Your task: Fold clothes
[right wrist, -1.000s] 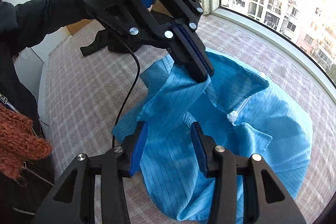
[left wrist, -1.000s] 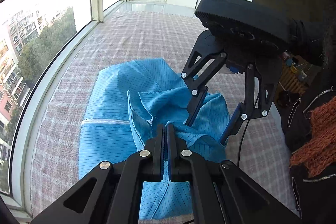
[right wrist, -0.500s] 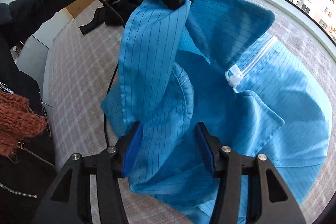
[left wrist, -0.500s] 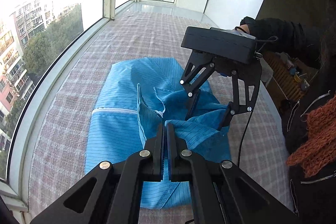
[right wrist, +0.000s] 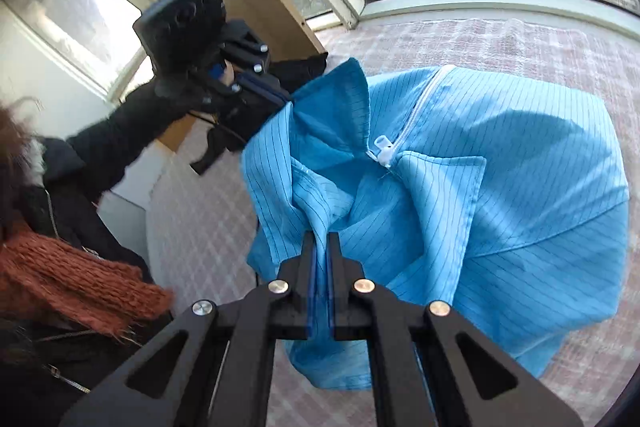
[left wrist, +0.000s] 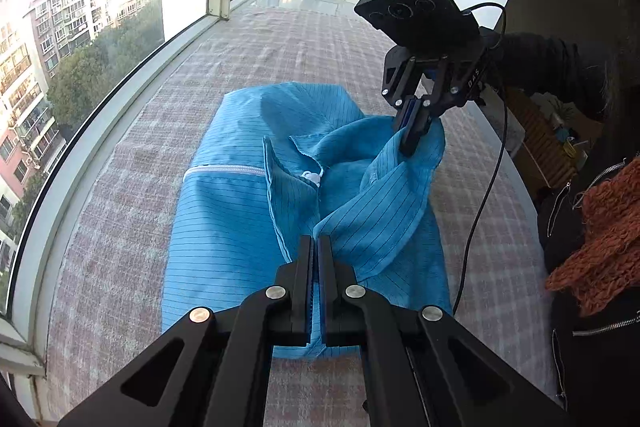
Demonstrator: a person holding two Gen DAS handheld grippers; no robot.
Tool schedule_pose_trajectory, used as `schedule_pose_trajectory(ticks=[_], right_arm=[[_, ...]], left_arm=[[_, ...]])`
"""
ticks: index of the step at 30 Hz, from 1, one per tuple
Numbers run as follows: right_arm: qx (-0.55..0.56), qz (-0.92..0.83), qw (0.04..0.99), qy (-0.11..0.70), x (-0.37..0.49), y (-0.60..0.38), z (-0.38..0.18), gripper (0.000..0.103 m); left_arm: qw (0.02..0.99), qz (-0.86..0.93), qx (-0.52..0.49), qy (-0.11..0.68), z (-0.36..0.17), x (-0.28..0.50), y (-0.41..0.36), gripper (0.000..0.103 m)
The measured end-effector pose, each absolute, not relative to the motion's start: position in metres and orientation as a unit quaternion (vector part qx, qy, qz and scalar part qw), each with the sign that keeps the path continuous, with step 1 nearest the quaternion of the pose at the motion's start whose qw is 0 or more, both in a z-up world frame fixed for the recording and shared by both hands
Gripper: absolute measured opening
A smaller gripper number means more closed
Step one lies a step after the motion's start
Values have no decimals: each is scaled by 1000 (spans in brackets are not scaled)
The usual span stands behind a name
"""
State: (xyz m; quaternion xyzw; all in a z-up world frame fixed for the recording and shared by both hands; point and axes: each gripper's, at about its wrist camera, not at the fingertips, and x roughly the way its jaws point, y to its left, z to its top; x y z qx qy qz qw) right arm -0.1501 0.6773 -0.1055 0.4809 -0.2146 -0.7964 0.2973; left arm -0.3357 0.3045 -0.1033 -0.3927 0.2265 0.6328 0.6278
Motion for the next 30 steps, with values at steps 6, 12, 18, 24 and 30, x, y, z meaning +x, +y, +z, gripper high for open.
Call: schedule_pose_trajectory(ticks=[6, 12, 18, 24, 30], right_arm=[[501, -799, 250, -218, -145, 680, -122, 4], [517, -800, 262, -156, -151, 650, -107, 4], [529, -800, 263, -109, -153, 637, -99, 4], [540, -798, 259, -65, -149, 626, -97, 4], [543, -799, 254, -51, -150, 625, -95, 4]], left_arm=[[616, 620, -395, 285, -99, -321, 297, 1], [649, 572, -363, 346, -57, -294, 334, 20], [654, 465, -383, 457, -78, -269, 382, 29], [635, 416, -425, 492, -116, -268, 404, 29], [631, 393, -447, 499, -133, -257, 401, 29]])
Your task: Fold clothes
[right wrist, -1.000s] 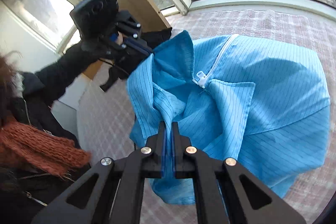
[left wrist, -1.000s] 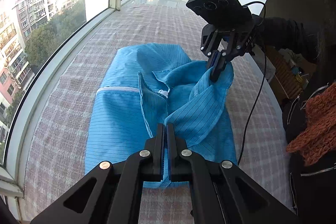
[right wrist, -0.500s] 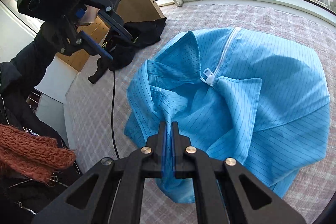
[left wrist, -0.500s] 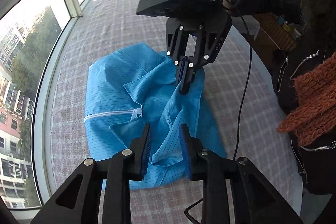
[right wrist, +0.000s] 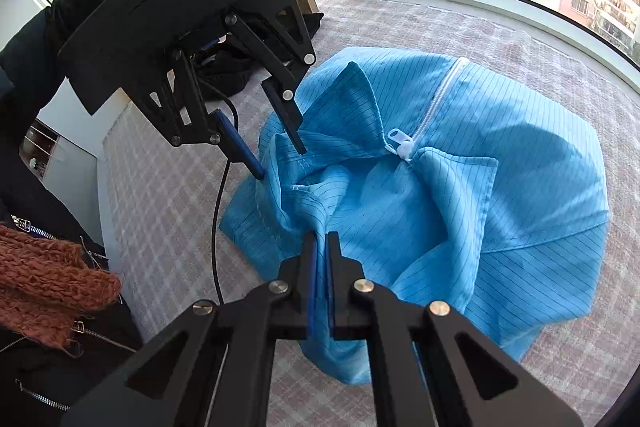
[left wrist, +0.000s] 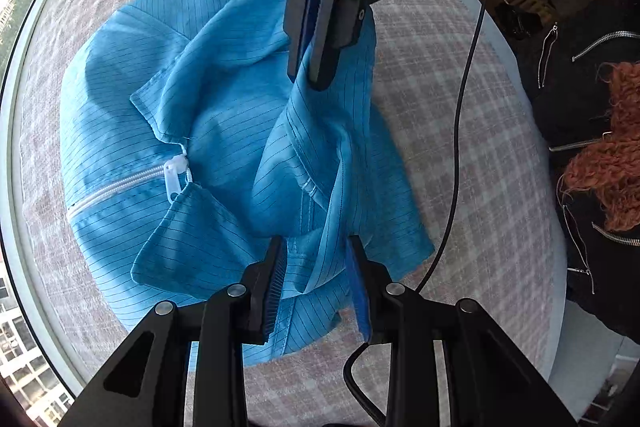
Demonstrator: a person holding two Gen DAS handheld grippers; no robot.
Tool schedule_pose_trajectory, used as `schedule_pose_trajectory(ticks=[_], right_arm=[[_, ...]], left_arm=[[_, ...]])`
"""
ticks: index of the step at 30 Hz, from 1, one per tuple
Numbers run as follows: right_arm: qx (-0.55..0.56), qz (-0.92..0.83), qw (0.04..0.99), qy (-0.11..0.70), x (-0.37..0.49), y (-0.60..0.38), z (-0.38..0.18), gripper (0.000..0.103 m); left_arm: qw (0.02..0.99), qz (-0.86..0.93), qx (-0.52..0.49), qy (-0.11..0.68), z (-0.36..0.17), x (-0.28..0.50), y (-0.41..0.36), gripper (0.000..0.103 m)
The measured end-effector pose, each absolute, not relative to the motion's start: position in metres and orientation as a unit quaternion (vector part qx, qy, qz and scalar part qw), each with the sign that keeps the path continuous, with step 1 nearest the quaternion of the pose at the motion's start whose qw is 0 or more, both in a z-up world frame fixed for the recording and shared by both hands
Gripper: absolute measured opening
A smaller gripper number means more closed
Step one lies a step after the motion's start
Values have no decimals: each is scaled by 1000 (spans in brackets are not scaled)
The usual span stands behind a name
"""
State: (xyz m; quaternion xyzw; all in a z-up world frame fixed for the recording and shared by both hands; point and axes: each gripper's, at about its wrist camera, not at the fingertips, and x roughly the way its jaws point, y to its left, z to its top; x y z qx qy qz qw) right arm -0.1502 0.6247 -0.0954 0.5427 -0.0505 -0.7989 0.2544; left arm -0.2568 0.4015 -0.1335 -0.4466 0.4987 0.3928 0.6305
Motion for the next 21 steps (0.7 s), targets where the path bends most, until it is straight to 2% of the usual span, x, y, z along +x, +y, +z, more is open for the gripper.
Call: schedule_pose_trajectory(ticks=[2, 4, 7, 8, 9, 12, 19, 21], right_arm=[[545, -798, 251, -50, -152, 625, -96, 4], [545, -800, 245, -53, -153, 627, -97, 4], [543, -801, 247, -49, -154, 624, -94, 4], [544, -800, 247, -44, -154, 622, -93, 4], [546, -800, 246, -37, -153, 619, -93, 4], [557, -796, 237, -17, -150, 616, -98, 4], [581, -778, 241, -4, -143, 612, -112, 4], [572, -783, 243, 25, -137, 606, -106, 4]], left_arm=[[635, 395, -451, 487, -131, -255, 398, 29], [633, 394, -455, 487, -136, -253, 397, 35], [627, 390, -461, 492, -147, -250, 397, 36], [625, 391, -462, 493, -149, -249, 397, 30], [626, 395, -461, 490, -149, -249, 396, 15], [633, 408, -454, 476, -142, -249, 390, 5], [650, 445, -422, 449, -95, -244, 369, 3], [647, 447, -417, 455, -88, -242, 365, 3]])
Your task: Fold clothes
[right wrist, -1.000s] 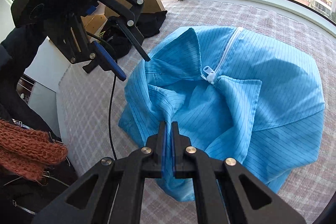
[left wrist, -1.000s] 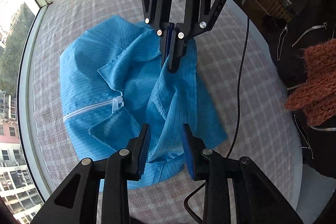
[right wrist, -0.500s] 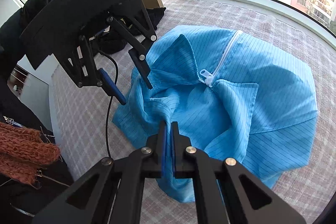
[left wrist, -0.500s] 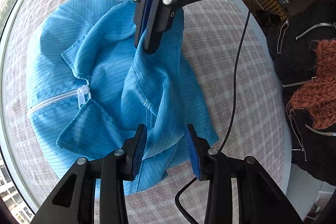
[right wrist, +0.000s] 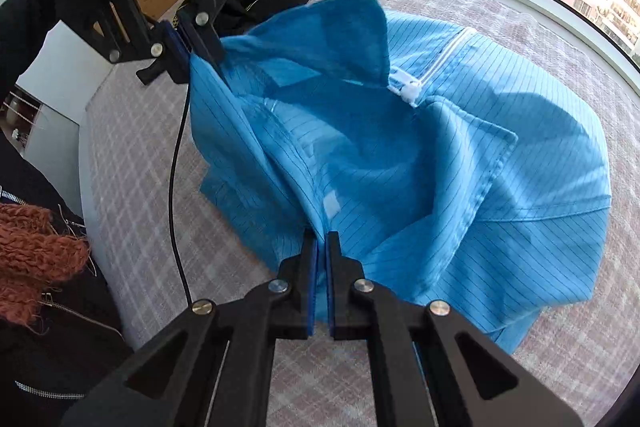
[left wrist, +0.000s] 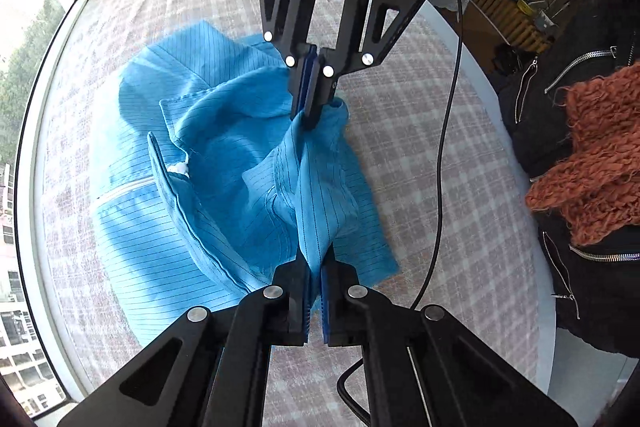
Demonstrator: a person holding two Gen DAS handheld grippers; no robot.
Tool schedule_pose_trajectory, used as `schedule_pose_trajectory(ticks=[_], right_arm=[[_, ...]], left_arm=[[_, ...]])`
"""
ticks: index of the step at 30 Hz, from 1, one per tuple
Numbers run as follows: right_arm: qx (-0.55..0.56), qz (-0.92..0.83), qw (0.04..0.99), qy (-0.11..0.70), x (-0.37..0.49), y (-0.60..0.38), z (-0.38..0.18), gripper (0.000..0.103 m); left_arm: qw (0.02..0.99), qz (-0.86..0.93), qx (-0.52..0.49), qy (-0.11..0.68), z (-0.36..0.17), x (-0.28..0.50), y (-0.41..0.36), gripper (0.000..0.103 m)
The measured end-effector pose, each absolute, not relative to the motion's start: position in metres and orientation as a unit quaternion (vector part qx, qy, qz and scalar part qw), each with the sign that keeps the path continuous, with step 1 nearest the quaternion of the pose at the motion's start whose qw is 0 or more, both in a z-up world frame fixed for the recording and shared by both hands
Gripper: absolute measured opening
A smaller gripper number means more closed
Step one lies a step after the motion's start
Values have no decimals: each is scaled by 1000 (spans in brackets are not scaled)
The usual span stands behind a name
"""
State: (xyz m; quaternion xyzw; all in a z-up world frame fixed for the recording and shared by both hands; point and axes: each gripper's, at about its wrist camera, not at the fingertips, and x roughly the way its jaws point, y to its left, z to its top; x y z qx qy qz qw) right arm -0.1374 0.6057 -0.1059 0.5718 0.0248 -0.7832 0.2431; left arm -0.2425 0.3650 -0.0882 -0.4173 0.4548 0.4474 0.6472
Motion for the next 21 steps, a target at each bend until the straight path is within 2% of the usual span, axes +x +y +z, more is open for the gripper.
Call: schedule_pose_trajectory(ticks=[2, 3, 4, 5, 6, 7, 15, 17, 18, 19, 21], right_arm=[[534, -814, 219, 64, -132, 603, -84, 7], [512, -829, 209, 82, -129, 602, -73, 12], [491, -840, 207, 99, -126, 600, -62, 26], [474, -846, 214, 119, -123, 596, -53, 35], [460, -847, 229, 138, -120, 590, -48, 50], [454, -843, 242, 156, -118, 584, -47, 52], [484, -804, 278, 205, -125, 562, -74, 52], [507, -794, 275, 192, -137, 563, -84, 52], [522, -787, 280, 172, -142, 566, -89, 42], [527, -784, 288, 157, -144, 568, -91, 21], [526, -780, 287, 181, -139, 564, -93, 7]], left_arm=[[643, 448, -415, 461, -84, -241, 362, 3], [641, 448, -415, 466, -84, -240, 362, 3], [639, 450, -411, 469, -82, -240, 361, 3], [639, 453, -409, 468, -78, -241, 361, 3], [638, 457, -406, 467, -74, -242, 361, 3], [638, 461, -404, 467, -71, -243, 361, 3], [633, 468, -393, 476, -60, -244, 361, 3], [630, 469, -396, 476, -61, -245, 361, 3], [629, 469, -397, 477, -61, -245, 361, 3], [627, 469, -398, 478, -62, -245, 361, 3], [626, 462, -402, 482, -64, -244, 363, 3]])
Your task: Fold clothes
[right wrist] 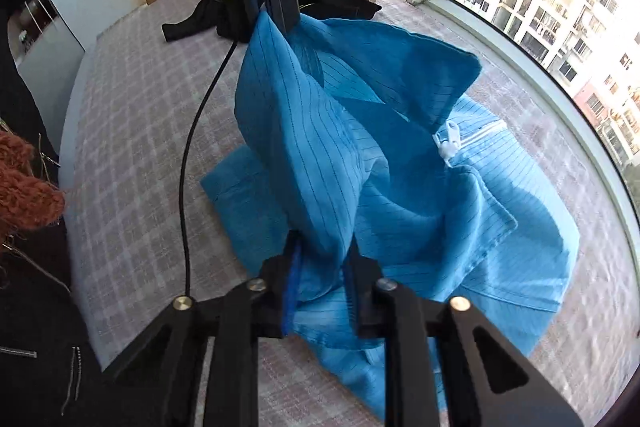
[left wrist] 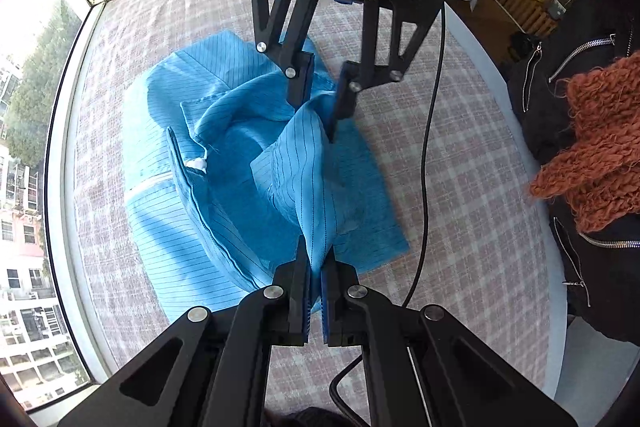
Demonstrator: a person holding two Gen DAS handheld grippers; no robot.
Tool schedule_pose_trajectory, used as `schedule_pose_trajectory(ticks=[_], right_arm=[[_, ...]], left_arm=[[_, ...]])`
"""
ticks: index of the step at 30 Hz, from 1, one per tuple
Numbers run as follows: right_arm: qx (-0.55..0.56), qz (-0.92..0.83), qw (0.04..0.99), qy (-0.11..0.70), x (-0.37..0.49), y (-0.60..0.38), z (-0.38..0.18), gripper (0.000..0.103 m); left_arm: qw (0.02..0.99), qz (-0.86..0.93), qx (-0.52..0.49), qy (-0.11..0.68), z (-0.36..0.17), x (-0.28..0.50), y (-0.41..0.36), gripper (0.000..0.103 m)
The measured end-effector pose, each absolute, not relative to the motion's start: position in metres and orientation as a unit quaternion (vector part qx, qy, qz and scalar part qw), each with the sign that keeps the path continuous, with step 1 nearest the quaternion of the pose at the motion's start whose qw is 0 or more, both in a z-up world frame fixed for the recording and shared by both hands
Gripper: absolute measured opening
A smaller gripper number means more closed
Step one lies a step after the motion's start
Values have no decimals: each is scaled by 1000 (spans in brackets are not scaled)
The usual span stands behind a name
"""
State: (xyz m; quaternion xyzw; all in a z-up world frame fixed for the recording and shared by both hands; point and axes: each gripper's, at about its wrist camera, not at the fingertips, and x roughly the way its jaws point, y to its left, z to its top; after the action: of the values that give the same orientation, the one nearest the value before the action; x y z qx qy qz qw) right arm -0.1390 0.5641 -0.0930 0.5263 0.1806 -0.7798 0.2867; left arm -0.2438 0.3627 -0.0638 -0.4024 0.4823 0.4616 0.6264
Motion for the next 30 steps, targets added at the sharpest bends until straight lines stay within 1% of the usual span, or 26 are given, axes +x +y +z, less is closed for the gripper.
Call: schedule_pose_trajectory(ticks=[6, 7, 8, 9, 11, 13, 15, 17, 19, 20, 23, 26, 30], right_arm=[[556, -731, 293, 265, -116, 554, -93, 4], [559, -722, 291, 284, -111, 553, -94, 4], [565, -715, 290, 292, -107, 552, -98, 5], [575, -707, 292, 289, -105, 550, -104, 7], [605, -686, 281, 291, -101, 546, -120, 10], [620, -665, 290, 300, -89, 543, -123, 14], [605, -683, 298, 280, -78, 549, -105, 14], [584, -725, 293, 217, -80, 563, -77, 16], [548, -772, 283, 156, -86, 574, -53, 16], [535, -785, 278, 146, -92, 574, -51, 16], [534, -793, 250, 151, -116, 561, -69, 16], [559, -778, 236, 163, -142, 546, -107, 16], [564, -770, 266, 136, -147, 536, -132, 16]], left_arm=[[639, 428, -410, 490, -83, -218, 380, 3], [646, 416, -412, 490, -93, -208, 384, 5], [650, 407, -413, 491, -105, -198, 389, 15], [654, 397, -414, 493, -117, -187, 394, 23], [651, 383, -422, 501, -134, -173, 398, 23], [654, 401, -421, 484, -121, -175, 388, 22], [651, 442, -423, 449, -94, -189, 370, 31], [640, 486, -426, 416, -64, -209, 346, 36], [623, 522, -428, 396, -48, -223, 324, 36], [614, 536, -431, 388, -44, -229, 315, 36], [597, 538, -453, 385, -57, -239, 309, 36], [591, 522, -466, 402, -89, -236, 319, 36], [614, 498, -470, 393, -118, -230, 340, 36]])
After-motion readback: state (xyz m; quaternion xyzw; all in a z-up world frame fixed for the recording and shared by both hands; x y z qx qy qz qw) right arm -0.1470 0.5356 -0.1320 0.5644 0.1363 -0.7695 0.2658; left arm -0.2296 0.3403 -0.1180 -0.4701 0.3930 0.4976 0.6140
